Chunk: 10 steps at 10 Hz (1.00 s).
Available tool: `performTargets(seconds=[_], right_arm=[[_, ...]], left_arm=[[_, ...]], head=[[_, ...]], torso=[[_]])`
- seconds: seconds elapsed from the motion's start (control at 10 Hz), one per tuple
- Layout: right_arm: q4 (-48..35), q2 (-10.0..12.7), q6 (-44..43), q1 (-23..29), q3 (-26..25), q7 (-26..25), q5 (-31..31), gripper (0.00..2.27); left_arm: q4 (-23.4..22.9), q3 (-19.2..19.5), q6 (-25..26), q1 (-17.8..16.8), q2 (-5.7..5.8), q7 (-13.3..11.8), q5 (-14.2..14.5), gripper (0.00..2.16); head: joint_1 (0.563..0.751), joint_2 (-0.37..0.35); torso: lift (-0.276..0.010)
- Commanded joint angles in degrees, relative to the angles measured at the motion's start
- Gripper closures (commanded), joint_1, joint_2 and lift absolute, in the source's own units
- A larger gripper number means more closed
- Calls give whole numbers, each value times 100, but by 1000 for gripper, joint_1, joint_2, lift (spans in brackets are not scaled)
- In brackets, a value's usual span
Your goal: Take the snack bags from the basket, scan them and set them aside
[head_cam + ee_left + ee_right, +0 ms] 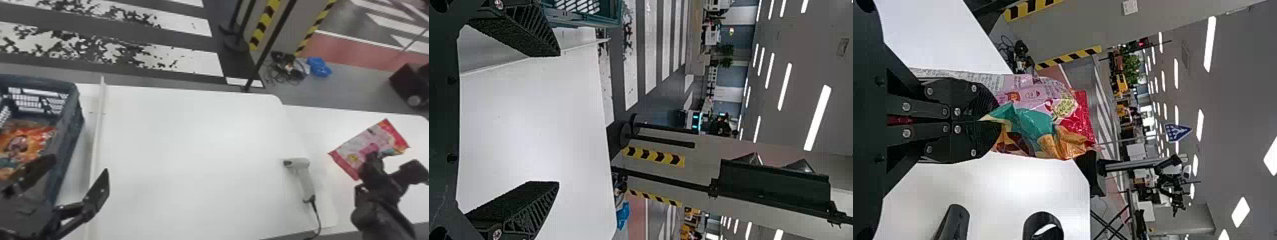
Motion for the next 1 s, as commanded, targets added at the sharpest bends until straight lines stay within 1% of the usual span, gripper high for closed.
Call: performTargets(seconds=[0.0,0.1,0.2,0.4,0.5,0.6,0.7,0.8,0.9], right_arm=[[34,39,-12,-8,193,-101,98,1936],[42,101,5,-8,193,-198,169,616],[34,118,5,36,289,-427,160,-2],[-177,118,5,168,316,-506,151,49],[-547,153,-12,379,395,-602,72,53],[-1188,294,-12,713,456,-611,46,56],[-2058,426,-30,1205,632,-567,-165,63],[-2902,663,-118,1662,834,-462,-148,63],[-3535,777,-153,1996,1116,-383,-25,66]], left_arm=[[4,0,0,3,9,-11,1,73],[-4,8,-17,3,18,-11,10,73],[-4,8,-17,-6,9,-2,1,73],[-22,8,-17,-6,18,15,1,73],[-48,0,-35,3,9,24,1,73],[-66,-44,-53,3,9,68,-8,73],[-66,-80,-105,3,9,191,-43,73],[-66,-97,-123,12,0,200,-52,73],[-110,-97,-123,29,0,305,-52,73]], head=[[695,-350],[695,-350],[695,-350],[695,-350],[695,-350],[695,-350],[695,-350],[695,-350],[695,-350]], torso=[[-75],[-75],[-75],[-75],[-75],[-75],[-75],[-75],[-75]])
